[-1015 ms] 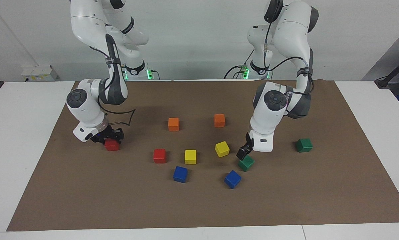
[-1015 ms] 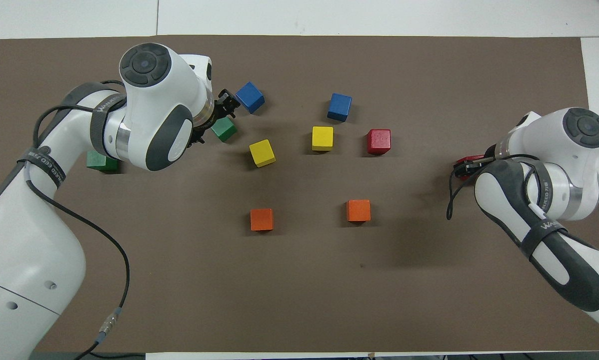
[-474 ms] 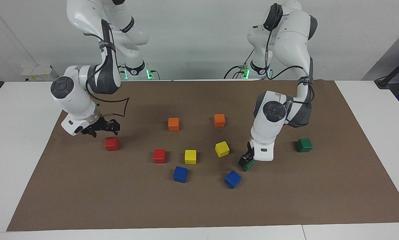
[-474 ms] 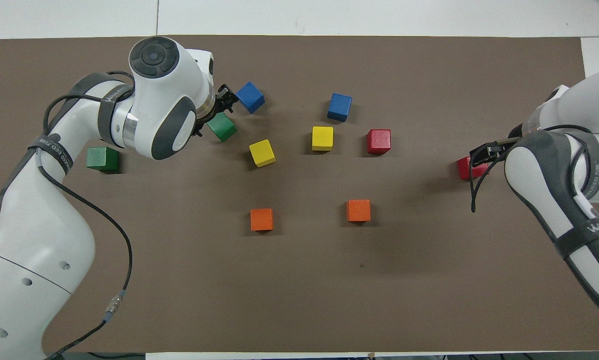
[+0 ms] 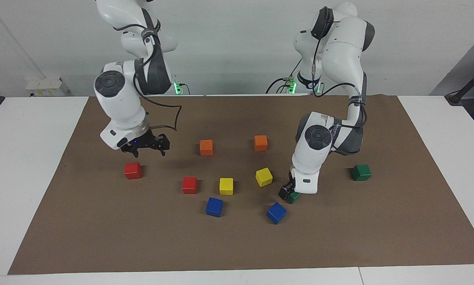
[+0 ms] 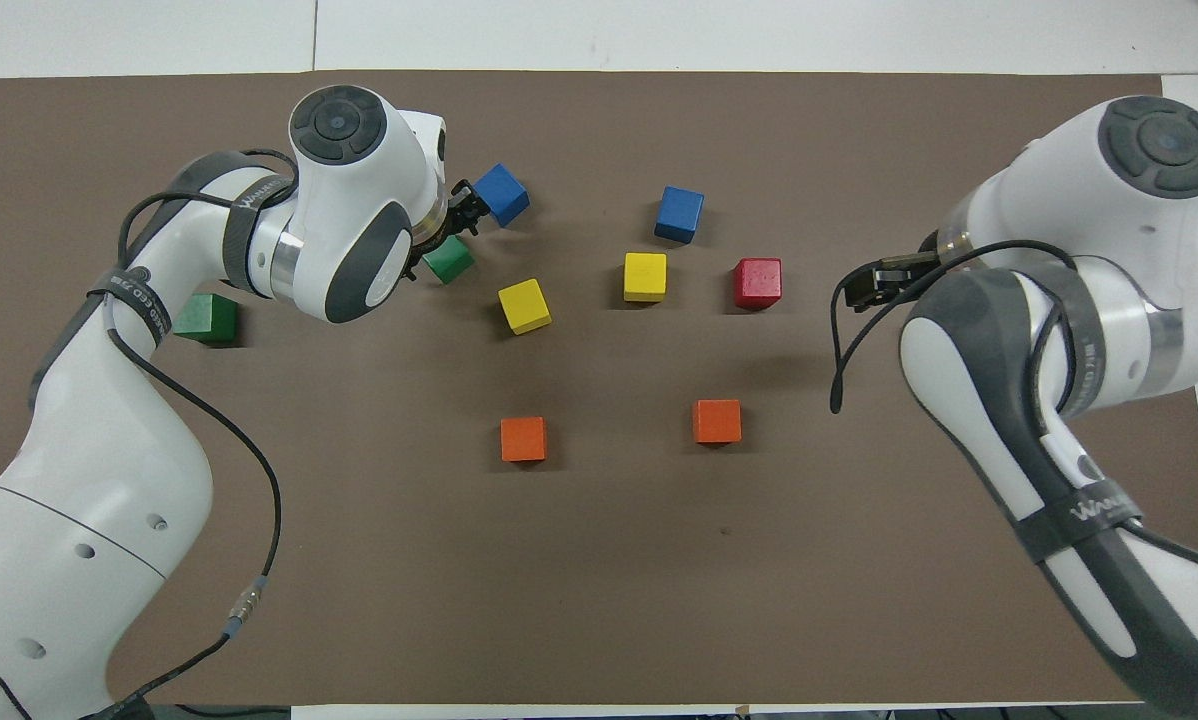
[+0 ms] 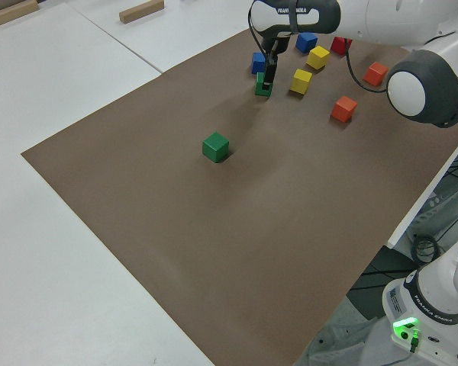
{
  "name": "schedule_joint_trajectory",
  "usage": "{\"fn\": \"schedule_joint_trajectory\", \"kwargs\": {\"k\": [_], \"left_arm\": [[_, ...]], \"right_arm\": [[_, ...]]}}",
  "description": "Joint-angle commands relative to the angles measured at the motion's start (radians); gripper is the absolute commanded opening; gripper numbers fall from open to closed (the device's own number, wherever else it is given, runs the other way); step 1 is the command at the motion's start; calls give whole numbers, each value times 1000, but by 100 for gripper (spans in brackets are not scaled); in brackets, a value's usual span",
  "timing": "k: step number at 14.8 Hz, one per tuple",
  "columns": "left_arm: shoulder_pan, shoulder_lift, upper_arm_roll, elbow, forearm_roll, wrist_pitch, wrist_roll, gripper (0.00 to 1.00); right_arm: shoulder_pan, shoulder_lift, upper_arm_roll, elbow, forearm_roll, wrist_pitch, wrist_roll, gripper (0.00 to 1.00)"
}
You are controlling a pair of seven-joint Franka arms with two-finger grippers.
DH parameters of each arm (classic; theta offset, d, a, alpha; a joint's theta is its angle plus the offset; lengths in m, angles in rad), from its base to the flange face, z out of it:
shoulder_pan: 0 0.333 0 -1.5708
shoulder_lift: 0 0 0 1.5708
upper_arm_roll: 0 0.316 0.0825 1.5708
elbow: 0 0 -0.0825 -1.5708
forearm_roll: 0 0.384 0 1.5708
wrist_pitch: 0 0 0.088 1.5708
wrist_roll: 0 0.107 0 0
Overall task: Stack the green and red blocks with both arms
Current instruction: 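Lift green with the left gripper while the right gripper grasps red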
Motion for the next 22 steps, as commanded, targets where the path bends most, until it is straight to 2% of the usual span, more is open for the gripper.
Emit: {"fn": "schedule_joint_trajectory", "kwargs": {"k": [1, 7, 10, 15, 17, 19, 20, 22], "left_arm": [[-20, 24, 17, 34, 34, 4, -16, 100], [-20, 26, 17, 22, 37, 36, -19, 100], [-20, 26, 17, 13, 37, 50, -25, 100], [-14, 24, 17, 4, 51, 64, -39, 99], [-11, 23, 17, -9, 56, 70, -39, 93], [-10, 23, 17, -12, 56, 69, -40, 80], [-11, 23, 17, -16, 54, 69, -40, 66], [-11, 21, 17, -21, 54, 67, -42, 24]], "right_arm": [[22, 45, -1, 65, -6, -9, 32, 100], [24, 163, -1, 117, -6, 91, 35, 100], [74, 224, -1, 202, -8, 82, 75, 100], [122, 301, -1, 278, -8, 82, 127, 100], [119, 330, -1, 280, -9, 106, 127, 100], [114, 347, -1, 280, -12, 145, 127, 100], [117, 353, -1, 279, -9, 165, 127, 100], [117, 355, -1, 266, -8, 176, 127, 100]]}}
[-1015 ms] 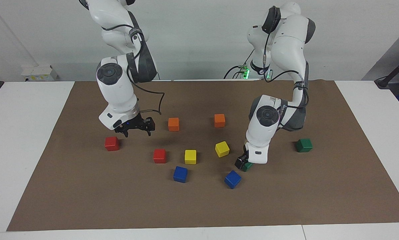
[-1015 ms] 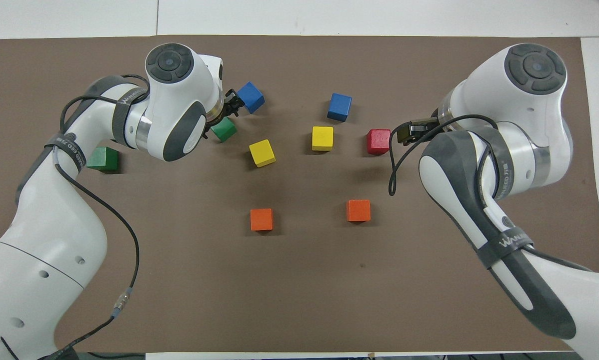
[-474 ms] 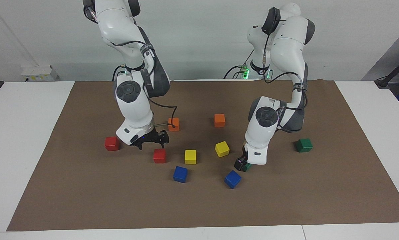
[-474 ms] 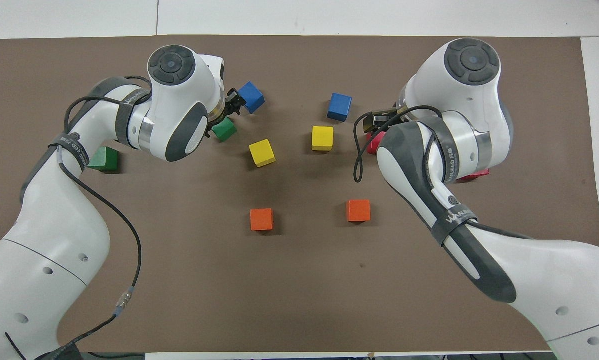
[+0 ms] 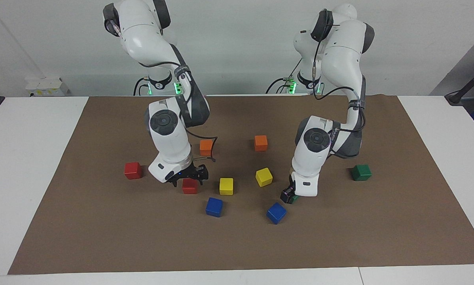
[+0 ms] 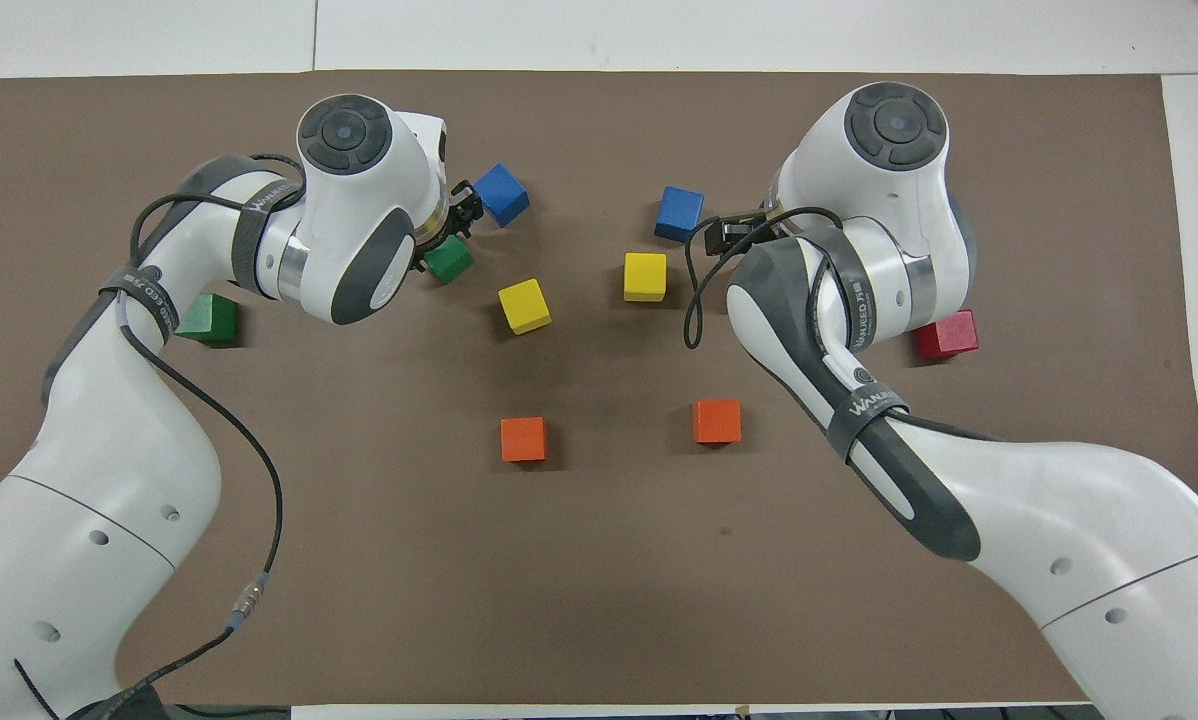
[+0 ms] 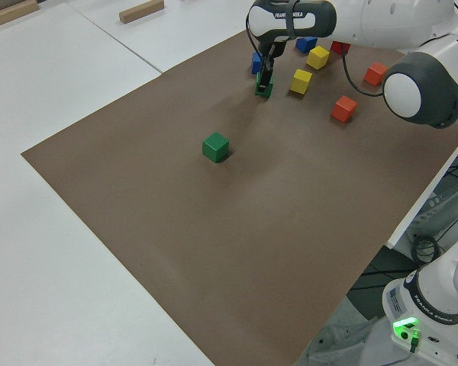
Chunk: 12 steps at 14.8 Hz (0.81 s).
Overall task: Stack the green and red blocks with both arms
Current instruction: 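Carry green over green while the right gripper carries red over red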
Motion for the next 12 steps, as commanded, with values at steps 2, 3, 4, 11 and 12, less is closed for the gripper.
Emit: {"fn": "schedule_joint_trajectory", "kwargs": {"k": [2, 3, 4, 11, 12], "left_arm": [[-7, 1, 9, -9, 25, 7, -21, 0], [-7, 0, 9, -4, 27, -4, -21, 0], [-5, -2, 10, 1, 30, -28, -14, 0], [136, -169, 3, -10, -11, -255, 440, 0], [163, -183, 1, -10, -15, -274, 517, 0]], "right_arm": [[-7, 19, 8, 5, -7, 12, 17, 100], [-4, 19, 8, -6, -6, 15, 17, 100], [-7, 19, 8, -21, -7, 30, 17, 100], [-23, -24, 8, -150, -6, 68, 11, 100], [-20, -24, 8, -150, -6, 68, 16, 100]]}}
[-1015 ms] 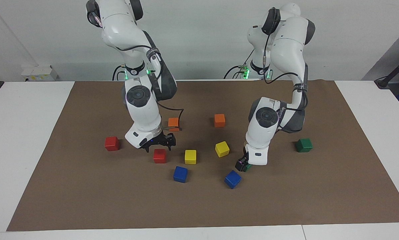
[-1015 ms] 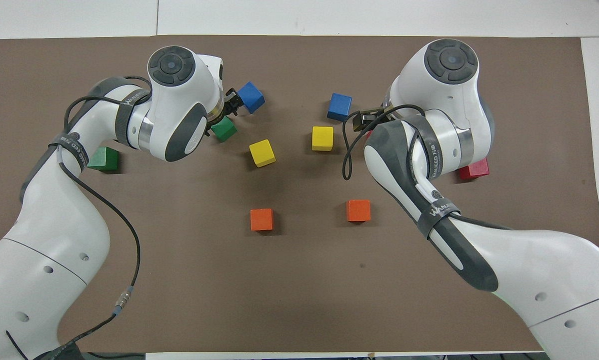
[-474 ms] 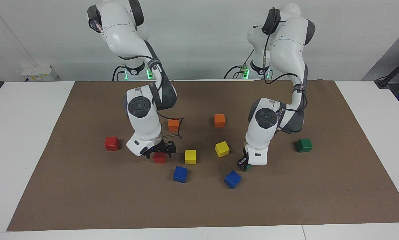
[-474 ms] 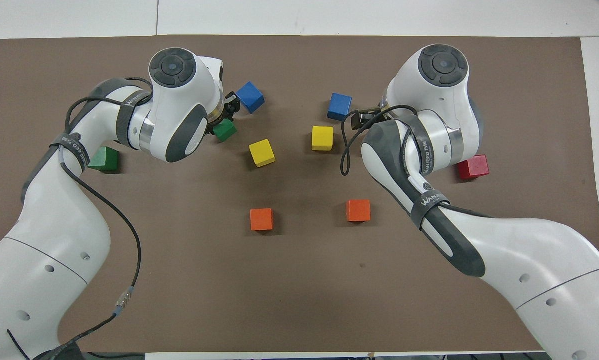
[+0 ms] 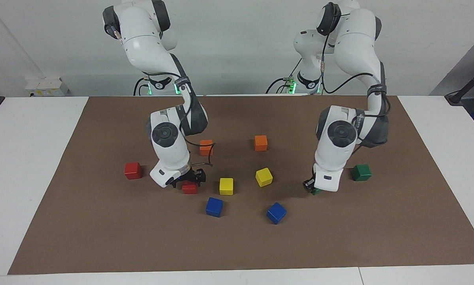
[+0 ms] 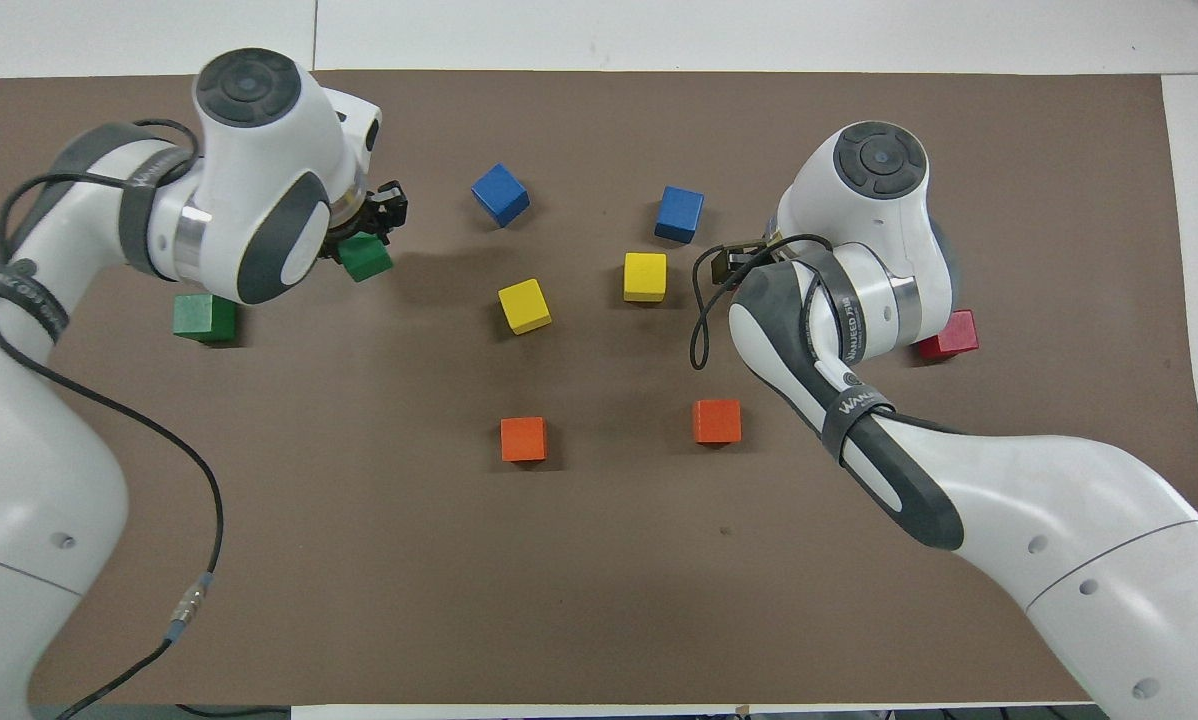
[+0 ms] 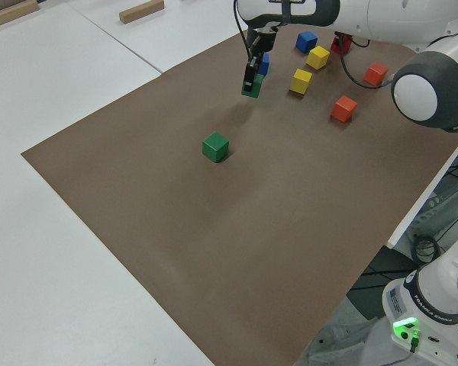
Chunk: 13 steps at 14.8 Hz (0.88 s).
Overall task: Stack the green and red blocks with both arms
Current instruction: 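Carry green over green while the right gripper carries red over red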
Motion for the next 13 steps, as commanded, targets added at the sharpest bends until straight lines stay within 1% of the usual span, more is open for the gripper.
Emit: {"fn": "schedule_joint_trajectory", "kwargs": {"k": [1, 3, 6, 8, 9, 10, 11, 12, 13], "left_arm": [[70, -73, -1, -27, -32, -63, 211, 0], [127, -95, -2, -32, -39, -89, 339, 0], [230, -112, -1, -43, -97, -85, 541, 0], [265, -118, -1, -56, -98, -74, 638, 0], [276, -119, 1, -63, -98, -68, 683, 0], [281, -124, 1, -73, -98, -59, 703, 0], [290, -126, 1, -90, -98, -42, 704, 0], [297, -138, 1, -118, -98, -18, 704, 0], [304, -150, 1, -159, -98, 10, 714, 0]], "right_arm": [[-9, -35, 10, -51, -4, 31, 16, 100], [-8, -35, 10, -53, -4, 35, 17, 100], [0, -40, 10, -91, -1, 86, 27, 100], [3, -40, 10, -105, -1, 111, 33, 100], [3, -40, 10, -106, -1, 111, 33, 97], [3, -40, 10, -106, -1, 108, 33, 80], [1, -40, 10, -106, -1, 105, 33, 44], [-5, -40, 10, -105, -1, 98, 31, 4], [-9, -40, 10, -103, -1, 92, 31, 0]]}}
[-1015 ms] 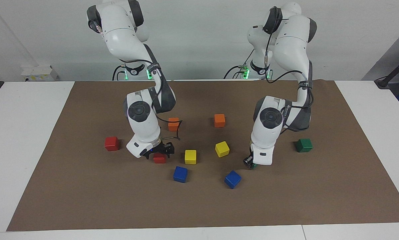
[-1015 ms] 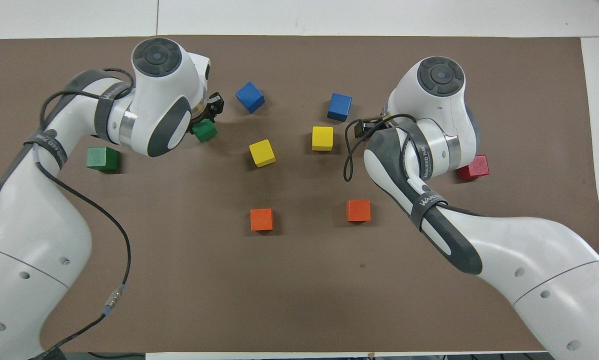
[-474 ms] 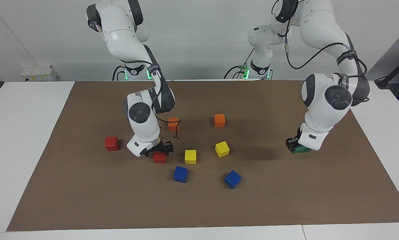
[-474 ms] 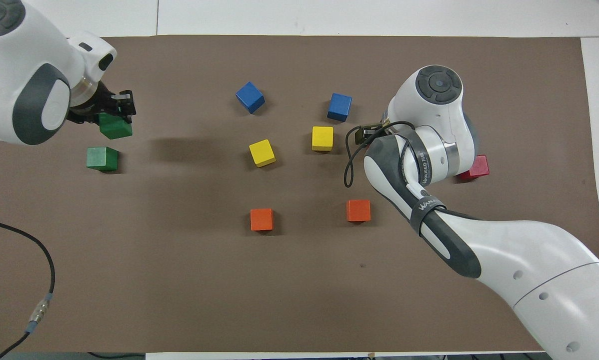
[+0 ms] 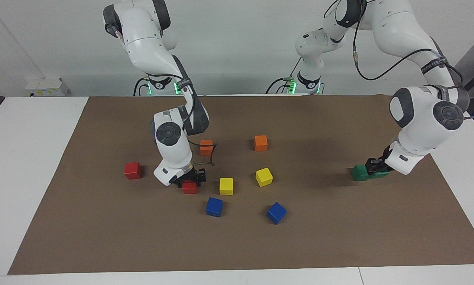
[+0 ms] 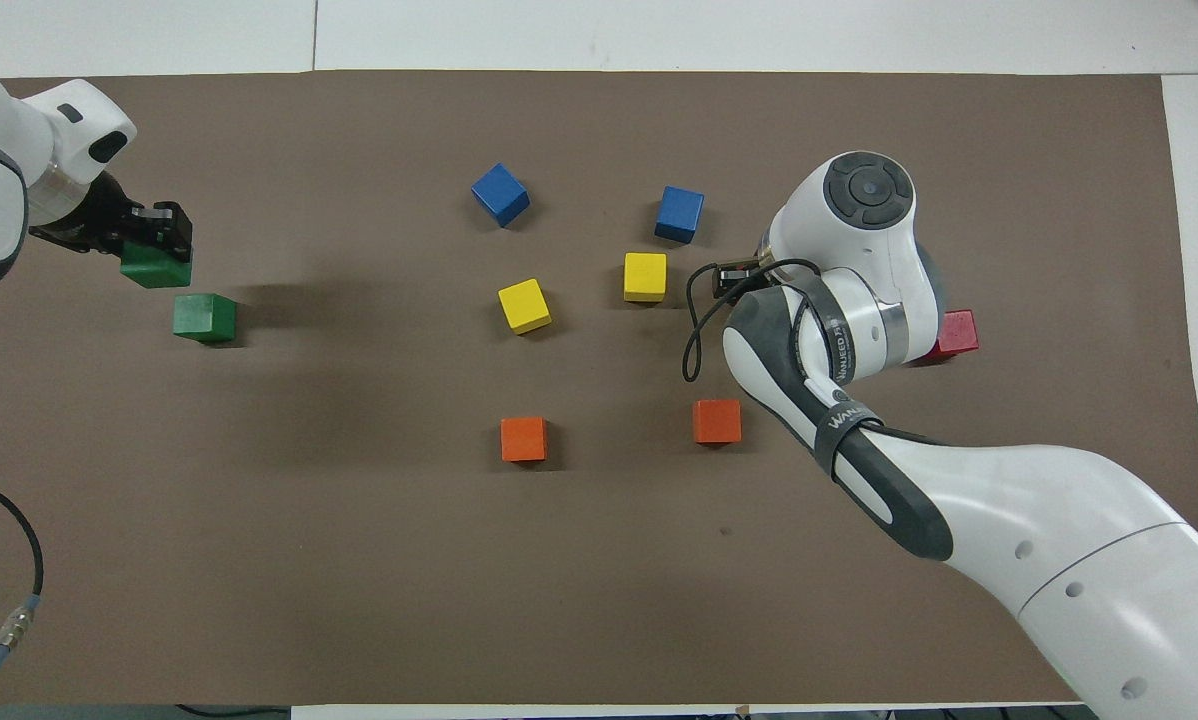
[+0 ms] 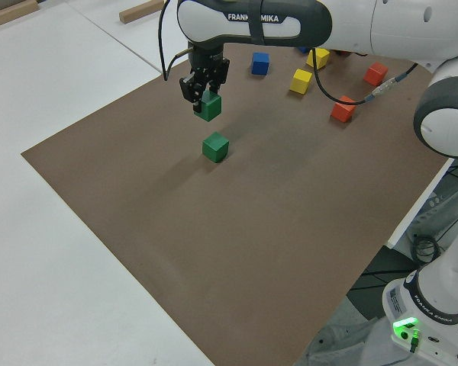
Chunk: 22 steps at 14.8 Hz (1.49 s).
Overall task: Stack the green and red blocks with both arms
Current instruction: 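Carry green over green while the right gripper carries red over red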
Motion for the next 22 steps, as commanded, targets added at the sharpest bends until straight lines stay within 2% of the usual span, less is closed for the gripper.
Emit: {"fn": "schedule_joint_trajectory", "kwargs": {"k": [1, 4, 8, 10, 18, 22], "left_arm": [[38, -71, -4, -143, -11, 84, 48, 0], [57, -77, -5, -166, -42, 81, 132, 0], [60, -95, -2, -200, -97, 88, 134, 0], [83, -98, -4, -211, -111, 93, 137, 0], [77, -117, 1, -270, -115, 183, 152, 0], [80, -127, 1, -289, -115, 182, 155, 0]], "right_arm": [[-16, -29, 5, -34, -2, 7, 23, 0], [-25, -35, 5, -20, 3, -15, 23, 0], [-73, -47, 4, 106, -2, -191, -6, 0], [-87, -79, 2, 137, -3, -252, -43, 0], [-252, -170, 2, 86, -2, -318, -360, 0], [-279, -211, 2, -6, -2, -303, -416, 0]]}}
